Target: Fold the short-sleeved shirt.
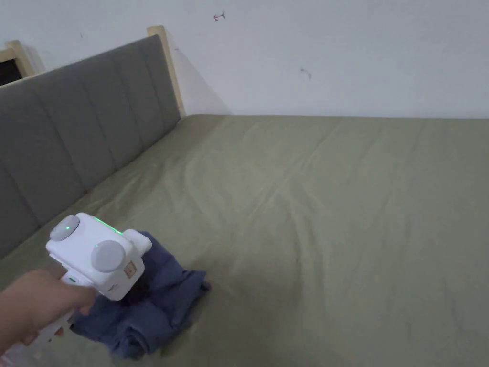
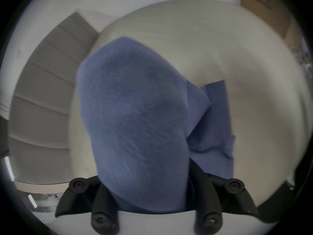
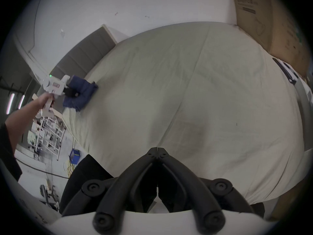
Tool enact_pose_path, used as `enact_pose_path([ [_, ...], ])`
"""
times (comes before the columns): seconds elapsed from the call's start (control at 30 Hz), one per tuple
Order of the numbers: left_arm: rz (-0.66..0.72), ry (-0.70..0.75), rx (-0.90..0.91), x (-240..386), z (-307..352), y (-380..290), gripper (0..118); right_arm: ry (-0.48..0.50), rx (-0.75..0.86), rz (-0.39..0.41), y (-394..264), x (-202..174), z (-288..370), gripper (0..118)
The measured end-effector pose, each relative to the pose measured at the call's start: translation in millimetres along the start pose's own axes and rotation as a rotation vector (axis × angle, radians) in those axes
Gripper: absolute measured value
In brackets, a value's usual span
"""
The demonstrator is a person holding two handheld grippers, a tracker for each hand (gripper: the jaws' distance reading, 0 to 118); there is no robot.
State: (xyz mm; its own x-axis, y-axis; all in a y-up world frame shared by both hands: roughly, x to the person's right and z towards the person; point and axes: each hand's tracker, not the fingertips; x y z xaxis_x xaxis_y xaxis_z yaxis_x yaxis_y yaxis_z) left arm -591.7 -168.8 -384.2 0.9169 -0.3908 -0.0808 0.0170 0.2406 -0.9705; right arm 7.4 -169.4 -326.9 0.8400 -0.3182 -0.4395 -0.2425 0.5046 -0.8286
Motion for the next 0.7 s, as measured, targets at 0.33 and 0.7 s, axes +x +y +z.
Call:
enact_pose_path([
  [0.33, 0.172, 0.427, 0.177, -58, 10, -12, 109, 0.025, 0.017, -0.008, 8, -9, 2, 0],
  [0.7, 0.425, -0.256, 0.501, 33, 122, -50, 0, -0.022, 0.149, -0.032, 18, 5, 54, 0],
])
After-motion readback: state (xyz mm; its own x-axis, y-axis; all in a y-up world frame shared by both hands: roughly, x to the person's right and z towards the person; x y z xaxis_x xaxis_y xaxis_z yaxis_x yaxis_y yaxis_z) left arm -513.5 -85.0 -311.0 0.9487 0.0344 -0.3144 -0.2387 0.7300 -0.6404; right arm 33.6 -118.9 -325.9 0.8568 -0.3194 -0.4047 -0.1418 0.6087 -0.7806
